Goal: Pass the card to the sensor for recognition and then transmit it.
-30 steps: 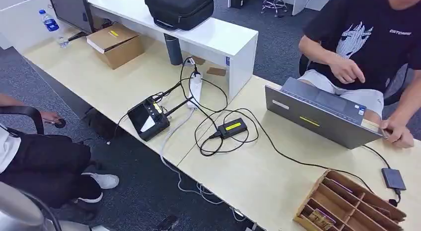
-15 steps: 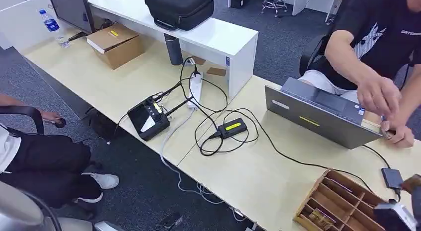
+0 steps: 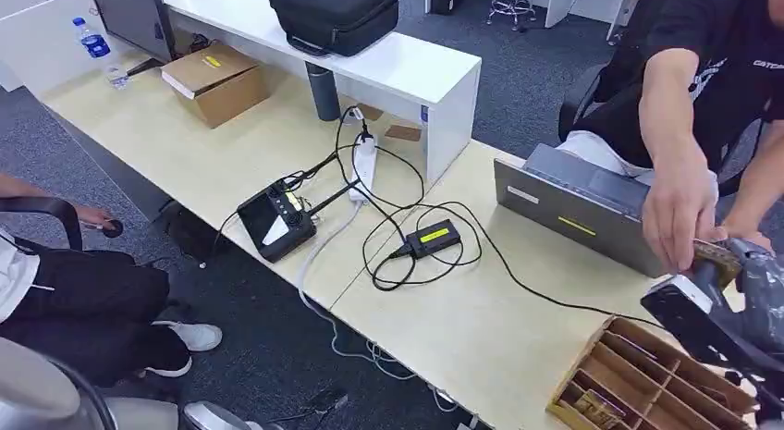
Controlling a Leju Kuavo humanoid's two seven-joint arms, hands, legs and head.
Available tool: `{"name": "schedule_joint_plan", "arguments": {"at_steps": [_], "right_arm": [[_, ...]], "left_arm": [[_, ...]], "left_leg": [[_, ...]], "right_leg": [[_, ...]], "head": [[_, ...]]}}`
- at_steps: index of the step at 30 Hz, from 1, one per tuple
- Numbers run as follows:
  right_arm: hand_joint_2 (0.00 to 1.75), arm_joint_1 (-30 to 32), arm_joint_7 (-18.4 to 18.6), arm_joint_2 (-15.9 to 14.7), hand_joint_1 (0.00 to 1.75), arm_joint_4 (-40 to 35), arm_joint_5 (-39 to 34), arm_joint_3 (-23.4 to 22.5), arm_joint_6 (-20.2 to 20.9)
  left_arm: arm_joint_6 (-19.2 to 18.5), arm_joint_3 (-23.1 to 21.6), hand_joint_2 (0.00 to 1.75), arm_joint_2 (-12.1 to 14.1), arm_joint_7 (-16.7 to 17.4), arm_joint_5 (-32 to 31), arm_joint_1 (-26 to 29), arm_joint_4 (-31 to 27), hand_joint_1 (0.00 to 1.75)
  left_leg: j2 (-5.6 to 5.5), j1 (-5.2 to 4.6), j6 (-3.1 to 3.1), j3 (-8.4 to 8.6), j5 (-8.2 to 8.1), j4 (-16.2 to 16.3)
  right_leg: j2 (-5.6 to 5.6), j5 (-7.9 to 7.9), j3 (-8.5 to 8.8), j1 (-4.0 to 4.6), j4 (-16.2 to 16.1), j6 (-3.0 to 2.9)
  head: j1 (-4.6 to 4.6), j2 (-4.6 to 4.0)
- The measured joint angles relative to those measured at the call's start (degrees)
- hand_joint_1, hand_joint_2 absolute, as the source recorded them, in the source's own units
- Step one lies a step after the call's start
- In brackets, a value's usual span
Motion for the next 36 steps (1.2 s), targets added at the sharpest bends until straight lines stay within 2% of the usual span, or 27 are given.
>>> {"name": "schedule_joint_plan", "arguments": {"at_steps": [1, 2, 8, 21, 29, 36], "right_arm": [[1.75, -0.29, 0.02, 0.44, 0.1, 0.47, 0.0, 0.53, 0.18], [1.75, -0.44, 0.09, 0.88, 0.0, 0.79, 0.0, 1.12, 0.33], [1.75, -0.55, 0.2, 2.56, 0.0, 1.97, 0.65, 4.14, 0.42], [1.75, 0.63, 0.13, 2.67, 0.0, 0.48, 0.1, 6.65, -0.33], [1.75, 9.61, -3.63, 0.79, 0.0, -8.96, -13.08, 5.14, -0.96], [1.75, 19.01, -5.64, -1.59, 0.0, -14.64, -13.62, 2.87, -4.1]], "left_arm": [[0.0, 0.0, 1.75, 0.0, 0.18, -0.07, -0.06, 0.0, 0.0], [0.0, 0.0, 1.75, 0.0, 0.24, -0.09, -0.11, 0.0, 0.0], [0.0, -0.02, 1.75, 0.0, 0.24, 0.04, -0.1, 0.0, 0.0], [0.02, -0.02, 1.75, 0.02, -0.22, 1.18, 0.1, 0.0, 0.0], [0.0, 0.02, 1.75, 0.02, -2.43, 1.77, 1.94, 0.0, 0.0], [-0.04, 0.61, 1.75, -0.09, -2.8, 1.79, 2.89, 0.02, 0.0]], "left_leg": [[0.02, 0.0, 0.0, 0.0, 0.0, 0.0], [0.01, 0.0, 0.0, 0.0, 0.0, 0.0], [0.0, 0.0, 0.0, -0.05, -0.01, 0.0], [0.01, 0.0, 0.0, -0.04, 0.0, 0.01], [0.0, 0.0, 0.0, -0.06, -0.08, 0.0], [0.0, 0.0, 0.0, -0.07, -0.09, 0.0]], "right_leg": [[0.01, 0.0, -0.01, 0.0, 0.0, 0.0], [0.0, 0.0, -0.02, 0.0, 0.0, 0.0], [-0.01, -0.02, -0.08, 0.0, -0.01, 0.0], [-0.01, -0.01, -0.07, 0.0, -0.02, 0.0], [-0.01, -0.09, -0.11, 0.0, -0.05, 0.06], [-0.01, -0.09, -0.1, 0.0, -0.06, 0.06]], "head": [[0.02, 0.0], [0.0, 0.0], [0.0, 0.0], [0.0, 0.0], [0.0, 0.0], [0.02, 0.0]]}}
